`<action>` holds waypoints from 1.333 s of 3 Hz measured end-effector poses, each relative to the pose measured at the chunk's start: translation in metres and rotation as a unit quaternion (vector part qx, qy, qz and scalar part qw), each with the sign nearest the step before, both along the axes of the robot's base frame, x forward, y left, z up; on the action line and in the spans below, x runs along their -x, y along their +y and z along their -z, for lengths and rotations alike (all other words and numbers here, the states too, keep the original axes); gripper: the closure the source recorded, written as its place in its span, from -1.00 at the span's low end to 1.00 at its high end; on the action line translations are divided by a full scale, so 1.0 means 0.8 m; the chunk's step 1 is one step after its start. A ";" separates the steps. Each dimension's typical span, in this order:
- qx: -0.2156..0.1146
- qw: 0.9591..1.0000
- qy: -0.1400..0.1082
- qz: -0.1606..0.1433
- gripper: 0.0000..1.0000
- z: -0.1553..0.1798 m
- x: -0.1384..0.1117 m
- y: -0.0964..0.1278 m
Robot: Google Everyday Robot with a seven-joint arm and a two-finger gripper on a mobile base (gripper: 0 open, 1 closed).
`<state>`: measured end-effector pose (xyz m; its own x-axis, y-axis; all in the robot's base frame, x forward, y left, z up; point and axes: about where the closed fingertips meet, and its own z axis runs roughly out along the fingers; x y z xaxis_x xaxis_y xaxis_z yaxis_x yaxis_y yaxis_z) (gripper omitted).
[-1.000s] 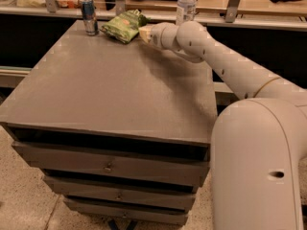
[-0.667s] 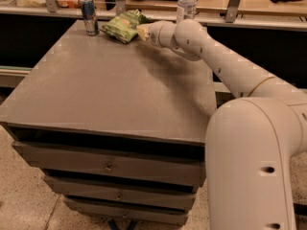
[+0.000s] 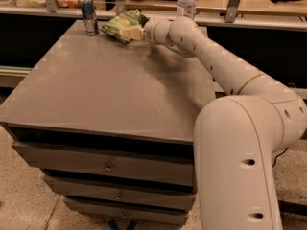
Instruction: Pick green jalapeno chip bag
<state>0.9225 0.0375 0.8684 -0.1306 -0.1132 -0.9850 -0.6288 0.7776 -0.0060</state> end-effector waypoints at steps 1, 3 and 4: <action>-0.009 1.000 0.010 0.021 -1.00 0.010 -0.024 0.007; -0.003 1.000 0.019 0.014 -0.94 0.025 -0.032 0.019; 0.008 1.000 0.028 0.001 -0.91 0.037 -0.028 0.029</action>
Offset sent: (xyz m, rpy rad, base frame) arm 0.0297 0.0009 -0.0087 0.0304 0.0271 -0.0660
